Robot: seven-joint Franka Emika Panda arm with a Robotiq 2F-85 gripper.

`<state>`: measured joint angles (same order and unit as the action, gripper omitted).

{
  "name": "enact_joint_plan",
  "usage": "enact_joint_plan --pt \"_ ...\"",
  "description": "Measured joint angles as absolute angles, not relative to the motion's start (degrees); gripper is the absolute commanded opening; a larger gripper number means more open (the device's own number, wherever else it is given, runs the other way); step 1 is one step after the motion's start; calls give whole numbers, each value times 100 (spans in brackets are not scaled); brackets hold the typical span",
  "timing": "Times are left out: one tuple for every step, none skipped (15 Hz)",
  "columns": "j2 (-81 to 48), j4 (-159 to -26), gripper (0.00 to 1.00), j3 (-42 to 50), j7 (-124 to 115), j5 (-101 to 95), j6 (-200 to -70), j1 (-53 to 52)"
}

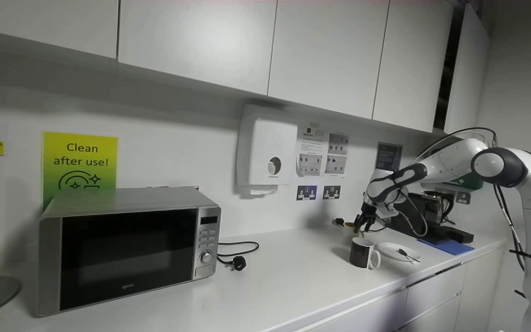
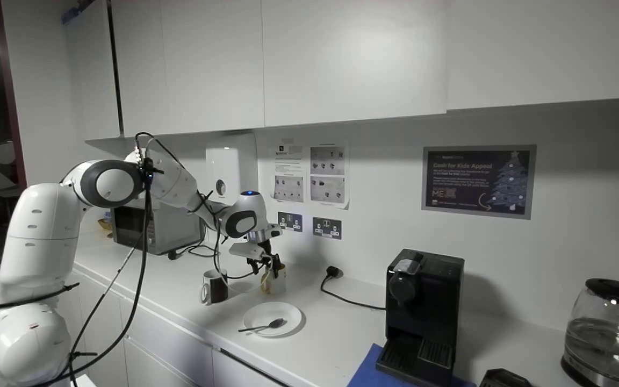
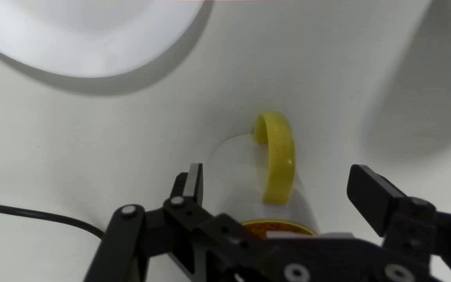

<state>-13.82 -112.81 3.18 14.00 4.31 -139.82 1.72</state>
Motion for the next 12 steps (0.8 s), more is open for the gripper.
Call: enact_joint_plan --pt "-1407 -11263 67 318 1383 436 -13982 179" --pt "-1428 -11250 60 318 1372 437 -13982 184" --pt "-1442 -11245 52 318 1368 437 -13982 185" --pt "-1446 -11245 45 318 1367 437 -13982 185" --pt "-1446 -11243 36 318 1366 436 -13982 185" --pt "-1446 -11241 29 318 1364 432 -13982 185" --pt "-1446 -11237 23 317 1363 426 -13982 185" --pt "-1446 -11231 14 317 1358 414 -13982 185" --pt "-1445 -11225 7 317 1356 406 -13982 185" --pt "-1444 -11219 0 317 1348 384 -13982 184" --pt "-1440 -11218 1 316 1322 346 -13981 182" --pt "-1438 -11216 4 314 1281 295 -13979 179"
